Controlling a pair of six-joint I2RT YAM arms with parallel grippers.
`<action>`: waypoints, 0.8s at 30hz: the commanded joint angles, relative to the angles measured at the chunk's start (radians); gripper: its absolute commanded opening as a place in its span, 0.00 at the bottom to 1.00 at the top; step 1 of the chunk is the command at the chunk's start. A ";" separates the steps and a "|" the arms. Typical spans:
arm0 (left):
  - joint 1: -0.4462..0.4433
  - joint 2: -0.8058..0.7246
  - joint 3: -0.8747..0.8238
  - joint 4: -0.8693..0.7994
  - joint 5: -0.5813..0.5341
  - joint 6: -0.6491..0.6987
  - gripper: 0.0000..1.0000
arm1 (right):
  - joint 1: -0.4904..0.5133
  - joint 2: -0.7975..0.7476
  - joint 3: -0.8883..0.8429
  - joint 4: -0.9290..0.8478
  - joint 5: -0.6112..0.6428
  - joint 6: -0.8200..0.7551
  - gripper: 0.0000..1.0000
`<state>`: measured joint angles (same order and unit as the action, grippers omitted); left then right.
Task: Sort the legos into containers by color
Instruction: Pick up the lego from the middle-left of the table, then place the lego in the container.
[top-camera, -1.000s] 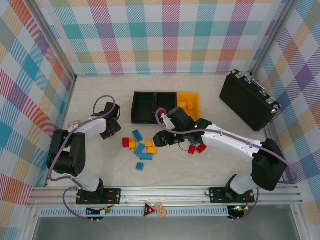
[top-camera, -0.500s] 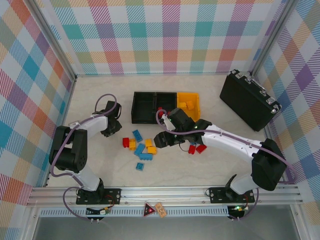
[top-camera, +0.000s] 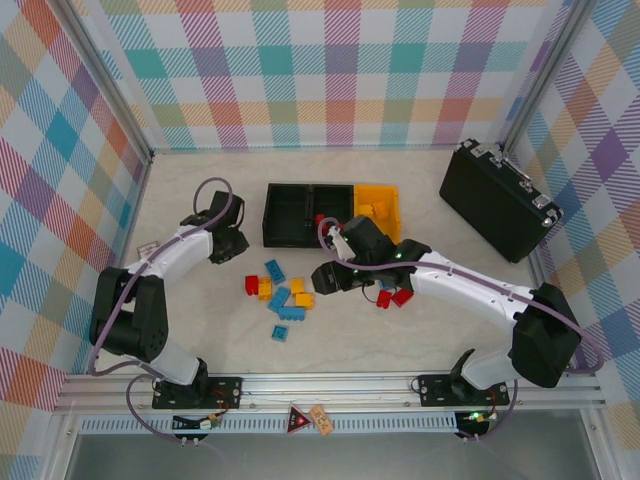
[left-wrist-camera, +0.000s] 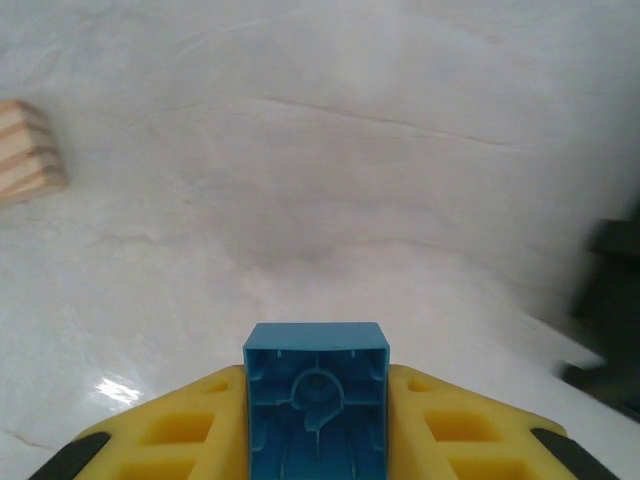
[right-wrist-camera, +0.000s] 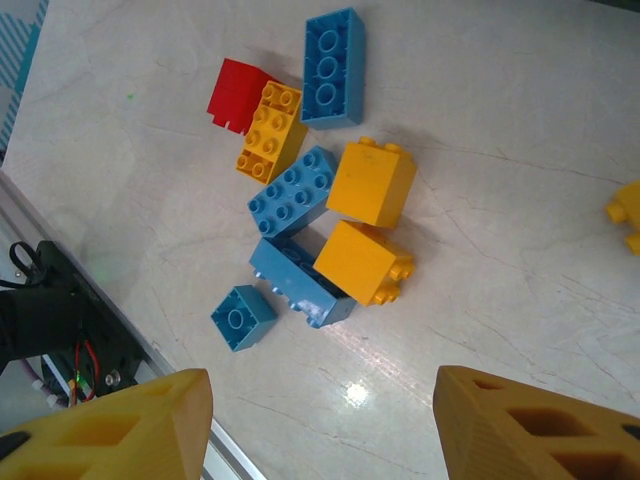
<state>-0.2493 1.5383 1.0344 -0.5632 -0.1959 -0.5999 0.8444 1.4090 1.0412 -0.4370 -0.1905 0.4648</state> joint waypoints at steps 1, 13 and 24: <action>-0.054 -0.040 0.071 -0.048 0.041 0.026 0.32 | -0.019 -0.025 -0.018 -0.009 0.009 0.020 0.60; -0.210 0.163 0.352 -0.069 0.031 0.030 0.32 | -0.030 -0.069 -0.056 -0.016 0.032 0.046 0.60; -0.224 0.383 0.527 -0.096 0.017 0.060 0.33 | -0.047 -0.106 -0.070 -0.040 0.053 0.038 0.60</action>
<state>-0.4690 1.9026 1.5154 -0.6212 -0.1669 -0.5625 0.8043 1.3266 0.9863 -0.4576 -0.1490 0.4969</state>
